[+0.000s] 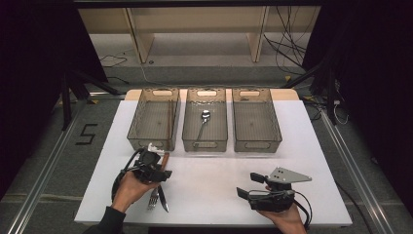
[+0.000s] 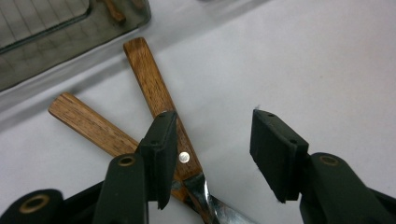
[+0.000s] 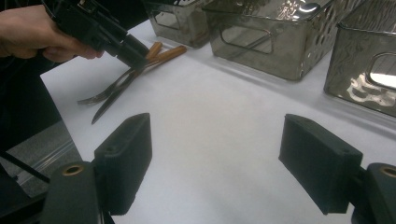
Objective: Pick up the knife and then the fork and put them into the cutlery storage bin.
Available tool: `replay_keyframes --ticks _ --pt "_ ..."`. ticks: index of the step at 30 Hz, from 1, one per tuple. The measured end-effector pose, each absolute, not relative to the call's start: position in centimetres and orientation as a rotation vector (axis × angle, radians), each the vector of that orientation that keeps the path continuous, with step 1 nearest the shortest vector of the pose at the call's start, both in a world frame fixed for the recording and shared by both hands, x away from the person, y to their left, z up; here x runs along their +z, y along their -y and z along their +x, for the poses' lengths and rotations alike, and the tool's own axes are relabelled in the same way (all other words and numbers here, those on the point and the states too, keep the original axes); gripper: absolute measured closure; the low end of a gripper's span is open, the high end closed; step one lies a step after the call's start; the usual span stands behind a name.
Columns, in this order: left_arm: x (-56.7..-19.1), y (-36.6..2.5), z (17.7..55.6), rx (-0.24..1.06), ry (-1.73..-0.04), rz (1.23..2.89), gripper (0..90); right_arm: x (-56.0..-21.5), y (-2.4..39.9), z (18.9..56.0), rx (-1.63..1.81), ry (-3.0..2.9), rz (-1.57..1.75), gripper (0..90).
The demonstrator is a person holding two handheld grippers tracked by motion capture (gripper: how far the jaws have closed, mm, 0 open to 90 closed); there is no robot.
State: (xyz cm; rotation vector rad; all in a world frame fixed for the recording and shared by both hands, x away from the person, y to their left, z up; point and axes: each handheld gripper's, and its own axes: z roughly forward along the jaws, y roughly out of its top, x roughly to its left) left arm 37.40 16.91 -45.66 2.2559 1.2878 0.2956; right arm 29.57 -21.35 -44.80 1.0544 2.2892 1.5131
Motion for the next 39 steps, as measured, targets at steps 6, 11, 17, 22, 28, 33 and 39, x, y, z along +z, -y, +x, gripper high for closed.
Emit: replay_keyframes --ticks 6,11,17,22,28,33,39 --pt "-45.8 -17.0 37.4 0.307 -1.296 2.247 54.7 -44.8 21.2 29.5 1.506 -2.295 1.047 25.9" --pt "-46.0 -17.1 37.6 0.339 -1.314 2.249 55.0 -44.9 21.1 29.5 1.505 -2.296 1.047 25.9" --pt "-46.9 -17.2 38.0 0.340 -1.347 2.271 57.4 -44.9 21.1 29.5 1.505 -2.298 1.043 26.0" --pt "-47.2 -17.1 38.1 0.324 -1.332 2.286 62.5 -44.9 21.0 29.5 1.503 -2.301 1.044 26.0" --pt "-47.4 -16.5 38.0 0.316 -1.312 2.318 69.1 -45.0 21.0 29.5 1.502 -2.302 1.044 26.2" --pt "-47.4 -16.6 38.1 0.302 -1.314 2.311 74.8 -45.0 21.0 29.5 1.501 -2.302 1.044 26.2" --pt "-47.4 -16.6 38.0 0.270 -1.293 2.316 76.7 -45.0 21.1 29.5 1.500 -2.302 1.048 26.2"
